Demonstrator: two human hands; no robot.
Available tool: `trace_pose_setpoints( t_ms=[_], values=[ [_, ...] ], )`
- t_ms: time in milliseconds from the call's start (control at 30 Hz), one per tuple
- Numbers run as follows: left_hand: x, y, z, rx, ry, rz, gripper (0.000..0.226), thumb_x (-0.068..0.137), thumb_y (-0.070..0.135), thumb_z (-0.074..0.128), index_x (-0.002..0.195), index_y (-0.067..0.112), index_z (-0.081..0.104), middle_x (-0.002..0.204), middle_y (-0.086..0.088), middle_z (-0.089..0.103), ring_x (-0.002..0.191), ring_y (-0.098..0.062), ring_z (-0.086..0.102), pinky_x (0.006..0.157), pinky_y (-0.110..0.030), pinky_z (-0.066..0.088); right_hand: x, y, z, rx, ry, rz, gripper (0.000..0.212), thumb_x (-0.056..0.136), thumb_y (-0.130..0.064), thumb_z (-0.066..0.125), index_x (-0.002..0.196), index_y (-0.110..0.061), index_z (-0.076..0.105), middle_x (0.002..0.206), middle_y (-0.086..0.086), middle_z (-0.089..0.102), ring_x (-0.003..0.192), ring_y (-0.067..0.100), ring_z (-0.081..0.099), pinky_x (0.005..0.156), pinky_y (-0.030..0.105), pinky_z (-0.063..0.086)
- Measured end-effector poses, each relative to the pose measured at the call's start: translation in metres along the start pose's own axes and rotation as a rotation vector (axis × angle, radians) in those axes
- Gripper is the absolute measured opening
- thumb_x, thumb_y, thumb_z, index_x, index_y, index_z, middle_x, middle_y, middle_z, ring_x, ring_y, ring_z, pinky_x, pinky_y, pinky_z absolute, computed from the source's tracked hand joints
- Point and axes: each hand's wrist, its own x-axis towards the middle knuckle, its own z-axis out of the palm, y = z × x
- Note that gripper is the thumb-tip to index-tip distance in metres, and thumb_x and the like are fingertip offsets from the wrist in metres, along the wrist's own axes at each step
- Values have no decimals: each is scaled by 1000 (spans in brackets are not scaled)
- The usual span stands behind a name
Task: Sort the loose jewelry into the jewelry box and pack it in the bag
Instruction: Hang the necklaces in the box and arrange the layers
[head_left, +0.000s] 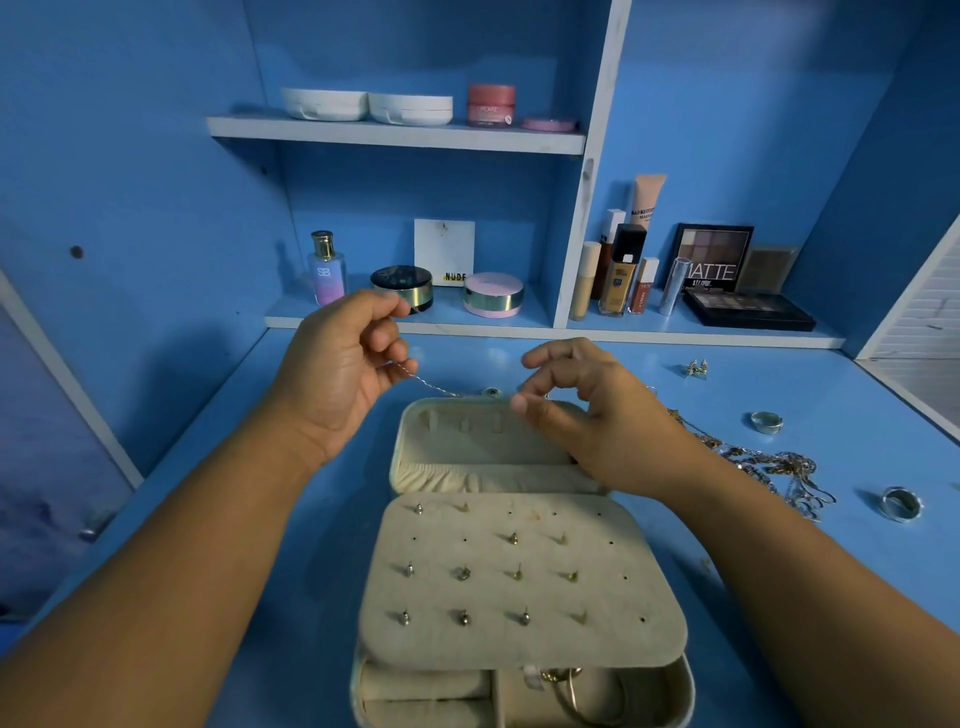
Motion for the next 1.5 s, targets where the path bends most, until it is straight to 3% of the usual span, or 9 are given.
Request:
trace_pose_setpoints(
  t_ms=[167,400,500,600,733,867,1067,1300,1500],
  values=[
    [1,-6,-1,171,-46,2,28,94,18,53,68,20,63,59,7,54,65,-8,55,69,-28,47,0,-2,-1,308,18,78,19,87,-36,61,85,-18,66,79,-9,61,56,5,47,58,17,38],
    [3,-16,-7,837,66,23,17,90,23,61,74,23,64,77,5,62,75,-11,54,68,-24,41,1,-6,-13,289,149,39,22,81,-49,53,83,-31,65,97,2,69,92,23,63,83,36,54],
    [-3,-22,-5,1051,-88,74,8,87,24,66,86,33,66,107,11,63,101,-8,55,77,-21,39,1,-6,-13,194,171,-10,11,89,-39,55,83,-36,63,96,-5,69,86,5,60,75,21,48],
    [-8,-24,0,992,-236,85,16,87,27,67,99,37,66,120,17,57,113,-2,51,82,-13,35,1,-3,-13,49,179,-100,15,86,-45,51,85,-35,63,93,-12,65,90,4,55,76,8,38],
    [-12,-28,5,979,-380,154,24,85,36,69,107,43,64,123,17,56,117,0,50,91,-10,32,2,0,-12,-133,196,-250,6,90,-37,56,88,-33,60,90,-10,61,95,12,52,83,13,37],
    [-15,-31,9,959,-486,174,39,77,61,67,112,46,59,125,20,56,125,1,46,106,-24,35,1,-2,-10,-183,242,-363,6,90,-32,60,91,-28,65,92,-3,61,95,18,52,85,24,39],
    [-21,-30,19,778,-542,122,36,76,52,61,106,33,68,111,18,66,112,2,58,105,-28,42,-1,-10,-8,-66,296,-415,2,88,-28,63,90,-29,63,93,-7,58,98,16,52,87,19,38],
    [-22,-32,19,685,-583,62,20,88,40,57,93,26,71,96,12,73,101,-4,66,96,-23,48,0,-7,-9,62,354,-329,5,88,-35,62,86,-31,61,90,-12,60,93,11,55,82,16,39],
    [-19,-32,15,794,-454,102,19,98,25,53,86,24,67,67,9,66,72,-5,62,78,-23,50,5,3,-10,98,288,48,14,88,-36,62,74,-34,58,86,-5,60,73,6,51,65,21,38]
  ],
)
